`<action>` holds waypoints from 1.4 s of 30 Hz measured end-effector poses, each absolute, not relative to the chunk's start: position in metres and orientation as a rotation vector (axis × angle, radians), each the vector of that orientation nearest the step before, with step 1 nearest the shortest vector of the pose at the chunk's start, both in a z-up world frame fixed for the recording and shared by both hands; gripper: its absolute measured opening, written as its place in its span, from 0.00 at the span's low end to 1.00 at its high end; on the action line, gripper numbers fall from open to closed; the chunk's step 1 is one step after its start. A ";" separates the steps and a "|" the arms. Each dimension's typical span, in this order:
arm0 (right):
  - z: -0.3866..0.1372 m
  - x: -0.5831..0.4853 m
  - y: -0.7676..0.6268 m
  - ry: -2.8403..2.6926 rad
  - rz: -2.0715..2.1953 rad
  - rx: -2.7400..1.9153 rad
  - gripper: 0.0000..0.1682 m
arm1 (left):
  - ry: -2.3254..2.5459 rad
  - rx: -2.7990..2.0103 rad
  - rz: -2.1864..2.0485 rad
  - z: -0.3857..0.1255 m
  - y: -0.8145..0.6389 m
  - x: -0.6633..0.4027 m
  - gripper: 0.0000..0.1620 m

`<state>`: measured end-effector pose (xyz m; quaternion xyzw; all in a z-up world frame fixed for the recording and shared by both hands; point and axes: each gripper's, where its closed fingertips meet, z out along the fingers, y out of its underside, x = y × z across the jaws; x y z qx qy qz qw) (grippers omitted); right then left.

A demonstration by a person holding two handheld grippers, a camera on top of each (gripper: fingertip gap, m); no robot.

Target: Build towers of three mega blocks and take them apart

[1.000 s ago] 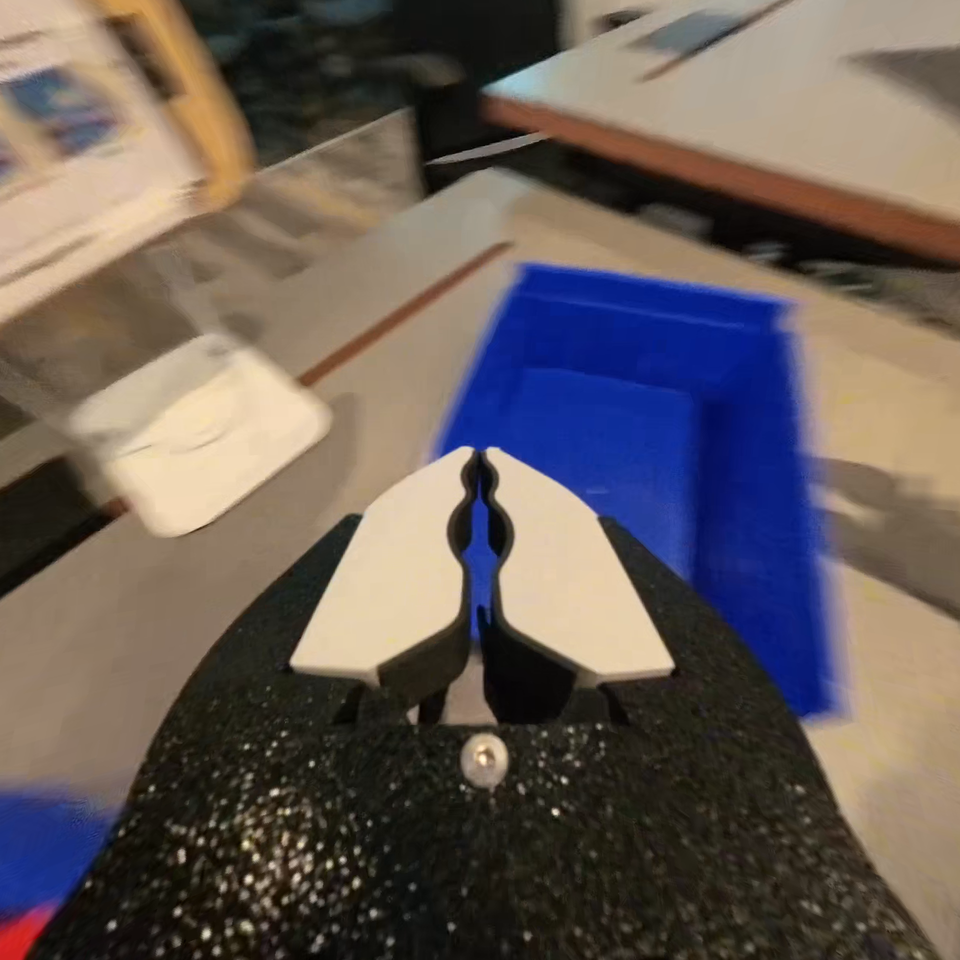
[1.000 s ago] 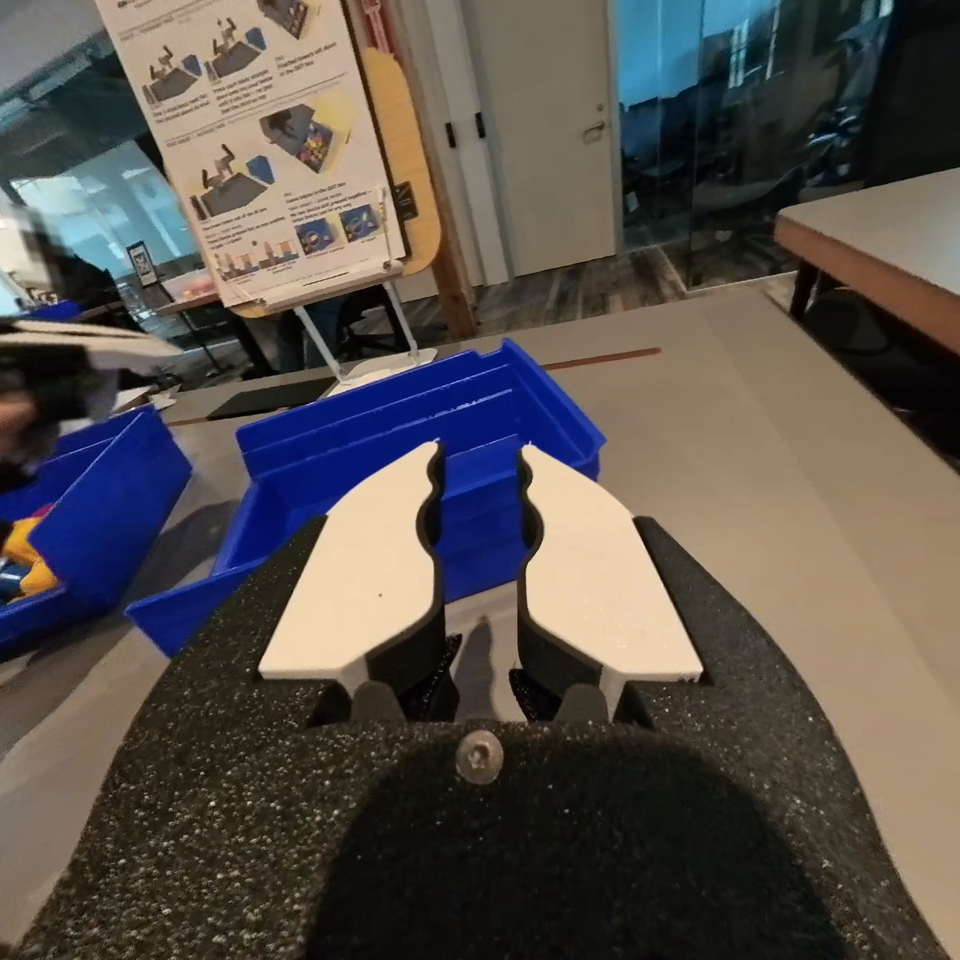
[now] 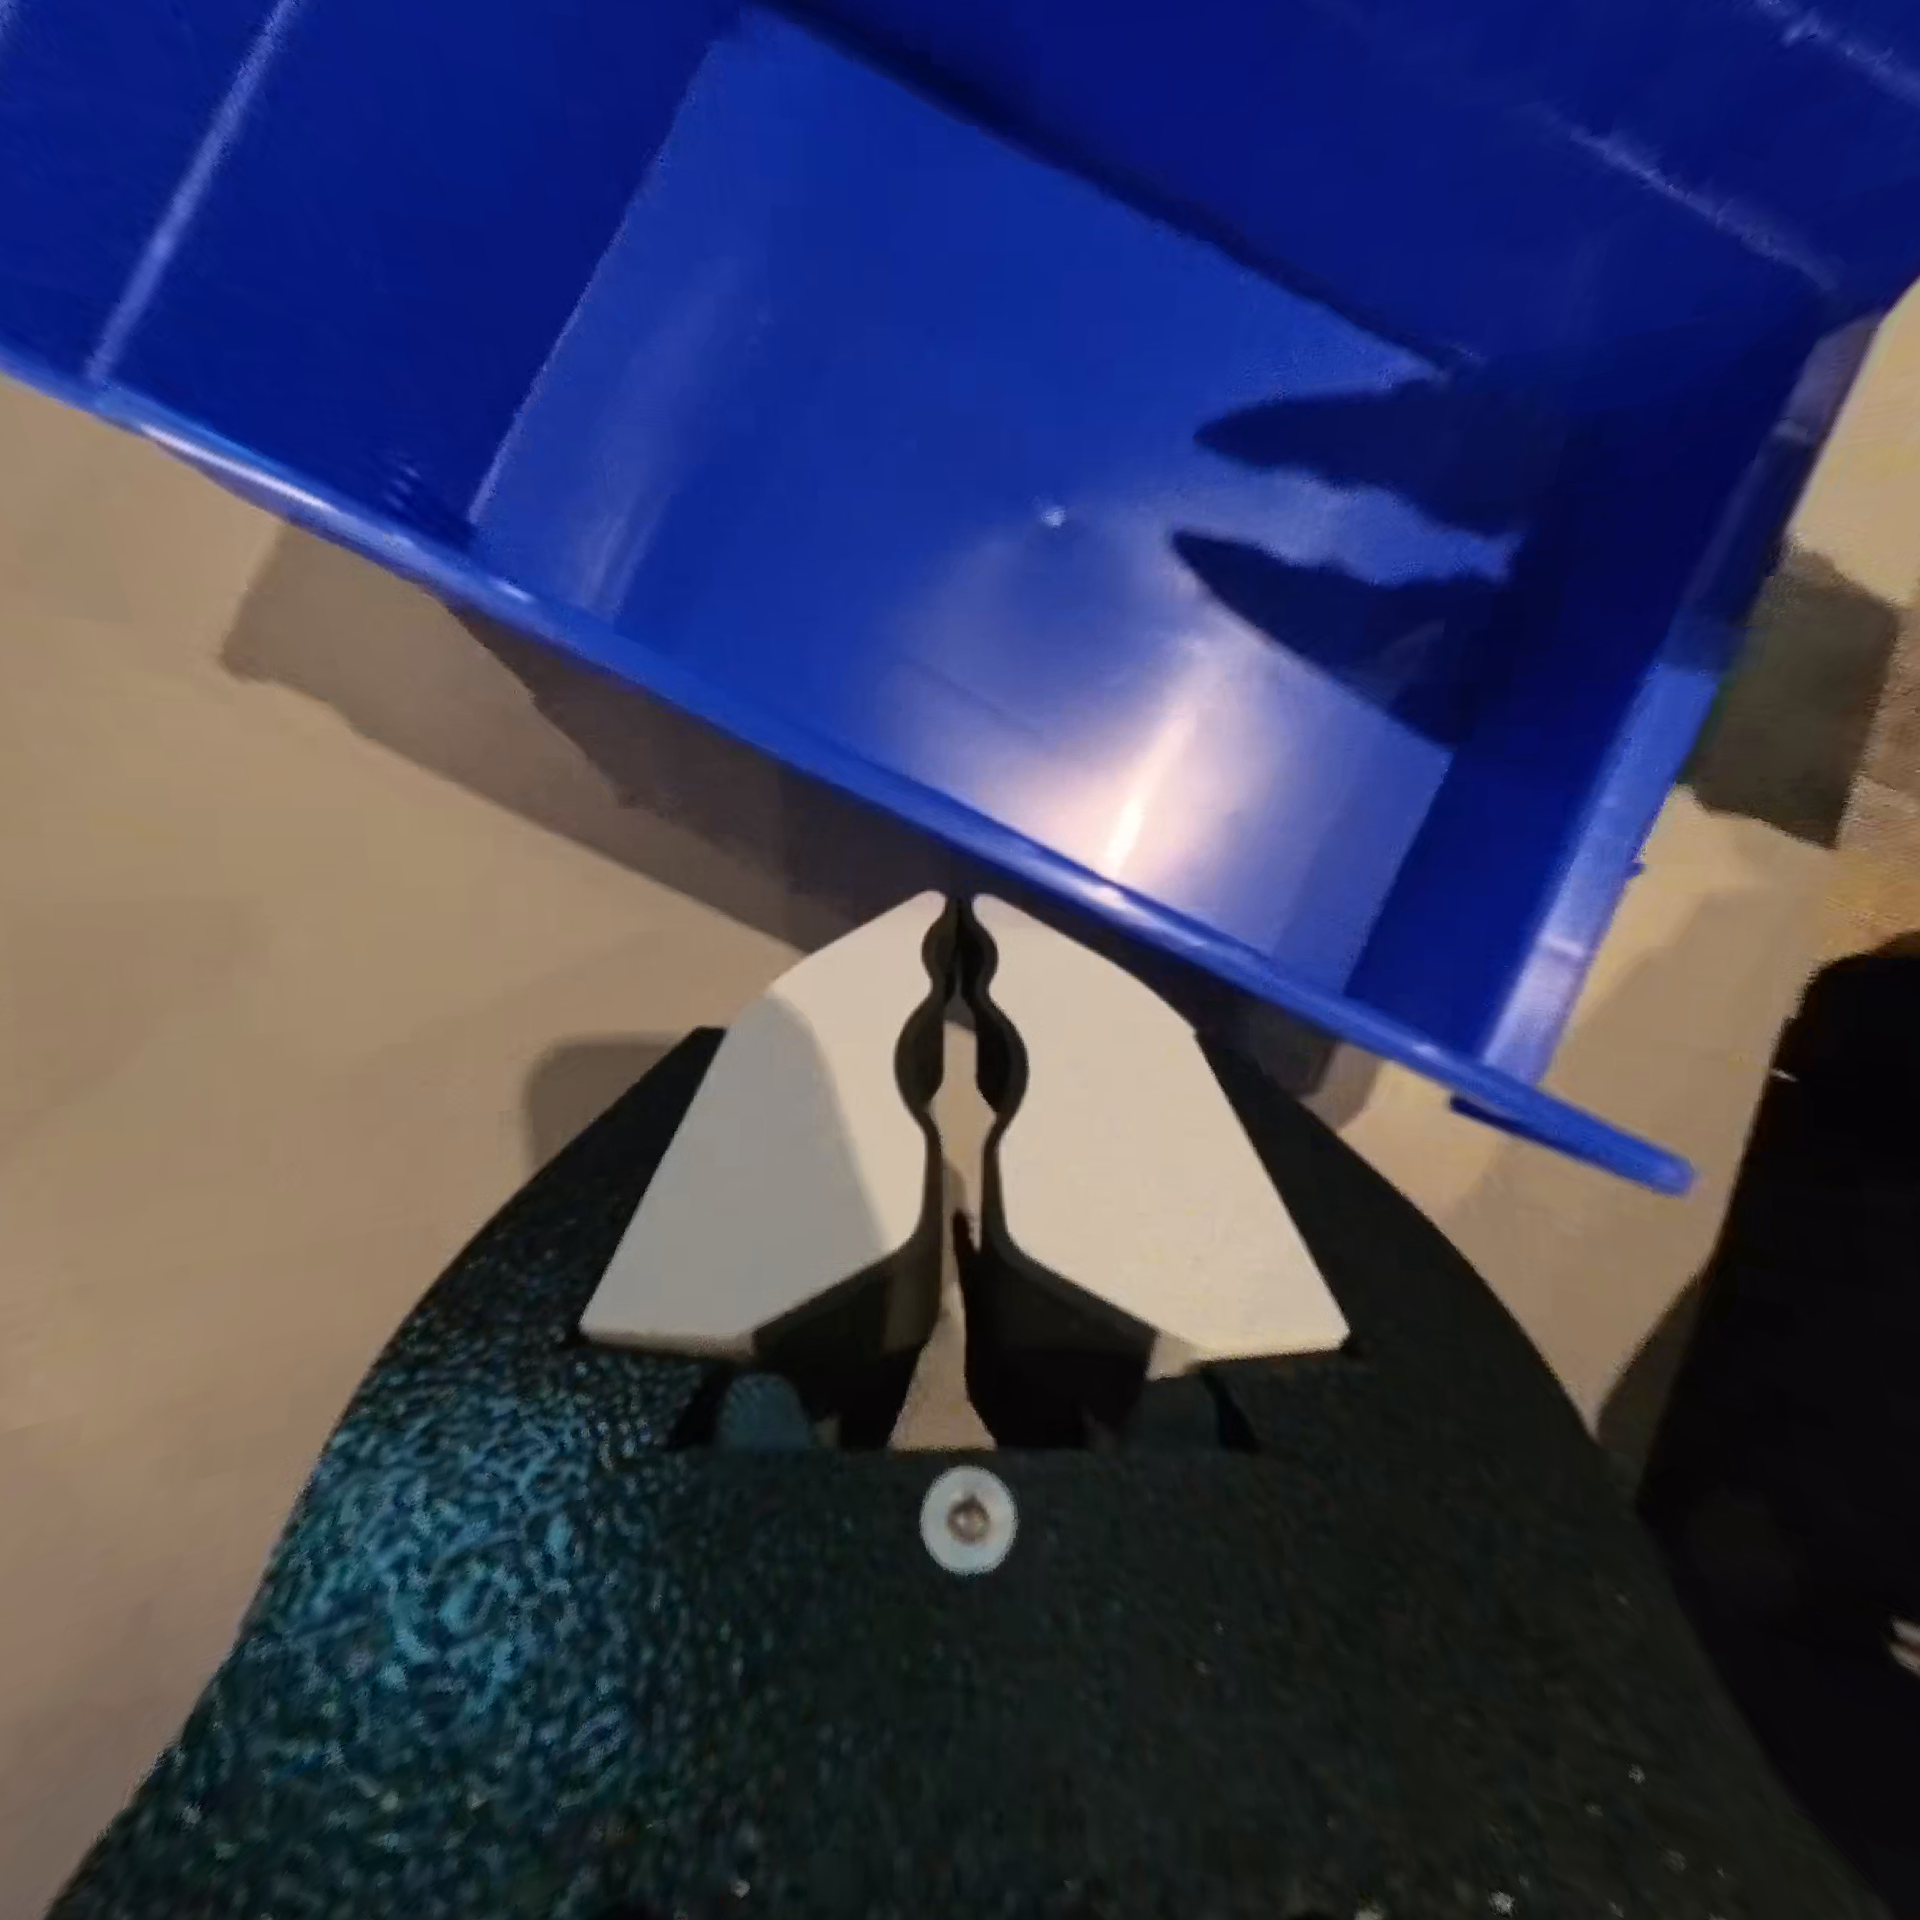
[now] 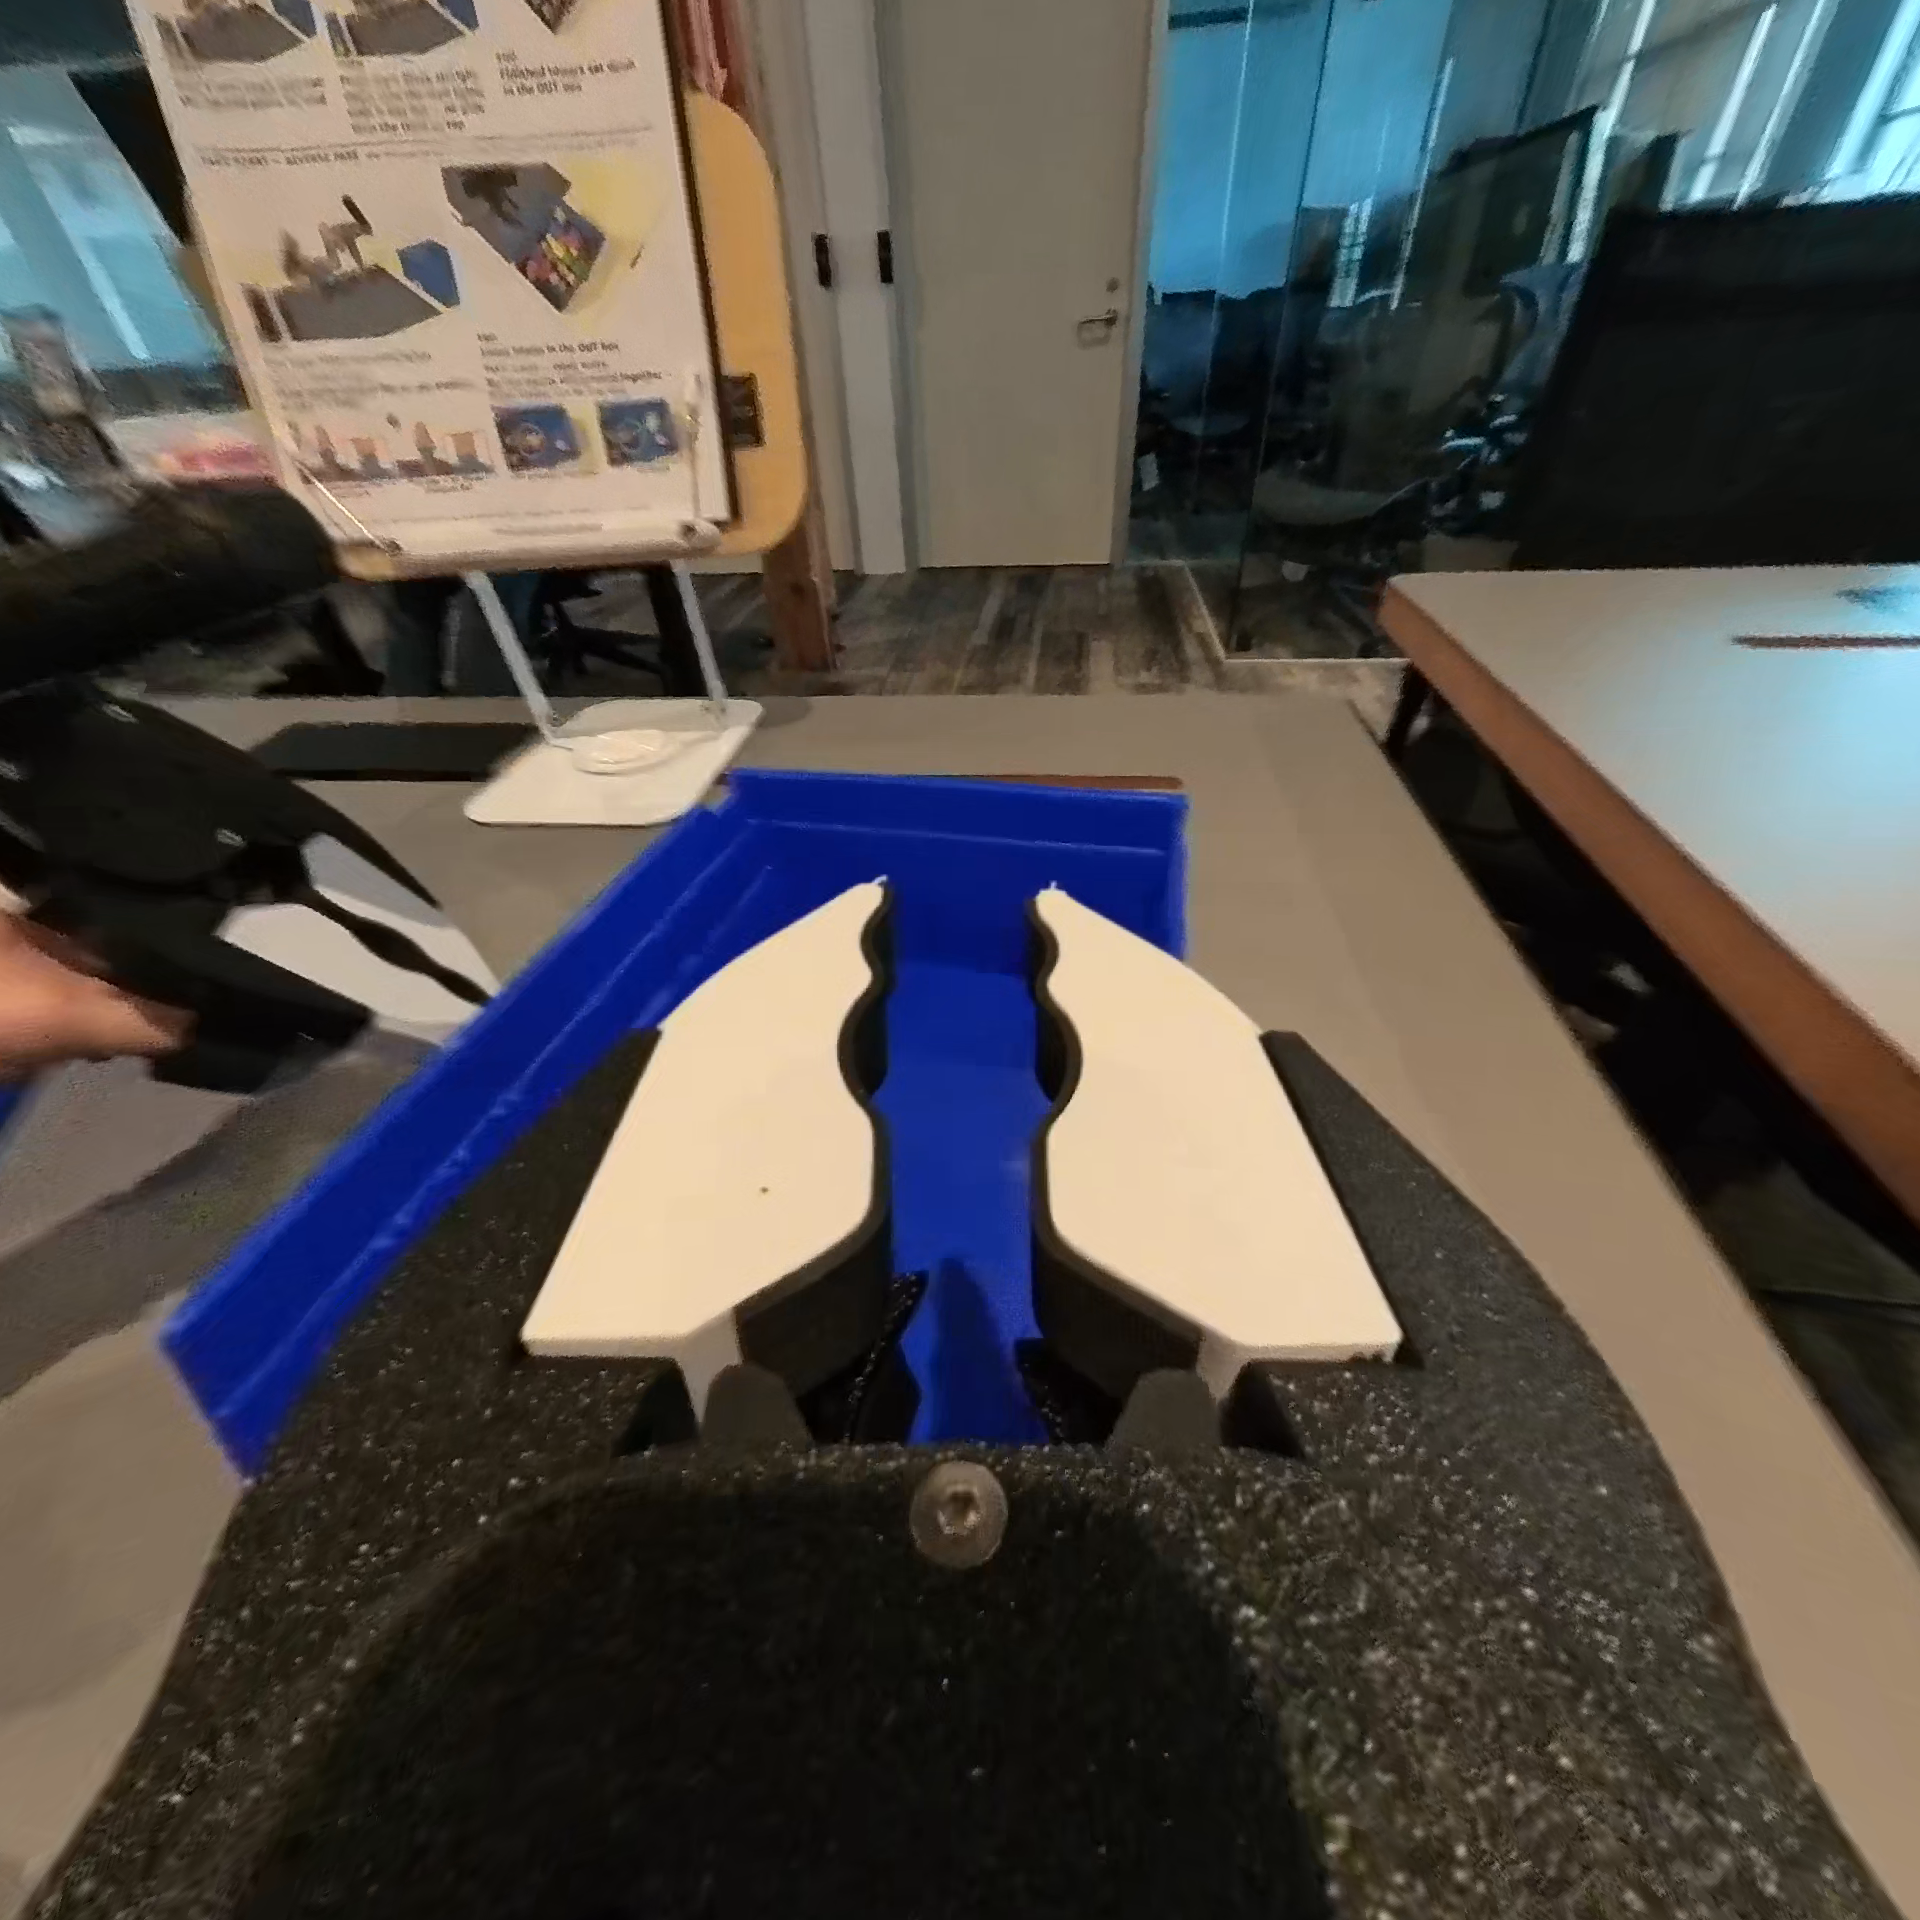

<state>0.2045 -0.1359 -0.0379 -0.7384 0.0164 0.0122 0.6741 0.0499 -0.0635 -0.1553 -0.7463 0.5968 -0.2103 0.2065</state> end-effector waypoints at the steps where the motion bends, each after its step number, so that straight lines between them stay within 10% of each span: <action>1: -0.041 0.211 -0.137 0.020 -0.045 -1.690 0.18 | 1.640 -2.071 -0.577 -0.154 -0.061 0.052 0.00; 7: -0.097 0.239 -0.133 -0.034 -0.084 -2.065 0.42 | 1.571 -2.123 -0.720 -0.154 -0.062 0.054 0.00; 10: -0.131 0.244 -0.127 -0.039 -0.041 -2.300 0.41 | 1.586 -2.110 -0.698 -0.157 -0.061 0.064 0.00; 16: -0.154 0.267 -0.108 0.078 -0.098 -2.490 0.05 | 1.606 -2.115 -0.530 -0.166 -0.036 0.077 0.00; 26: -0.150 0.311 -0.060 0.242 -0.022 -2.451 0.14 | 1.434 -2.077 -0.453 -0.158 0.042 0.126 0.00; 32: -0.043 0.274 -0.094 0.117 -0.084 -1.943 0.26 | 1.144 -1.676 -0.396 -0.042 0.033 0.060 0.00; 36: -0.008 0.198 -0.113 -0.114 0.003 -1.753 0.25 | 0.996 -1.678 -0.239 -0.006 0.014 -0.060 0.30; 42: -0.018 0.088 -0.096 -0.379 0.213 -1.632 0.22 | 0.505 -1.973 0.008 -0.021 -0.007 -0.283 0.38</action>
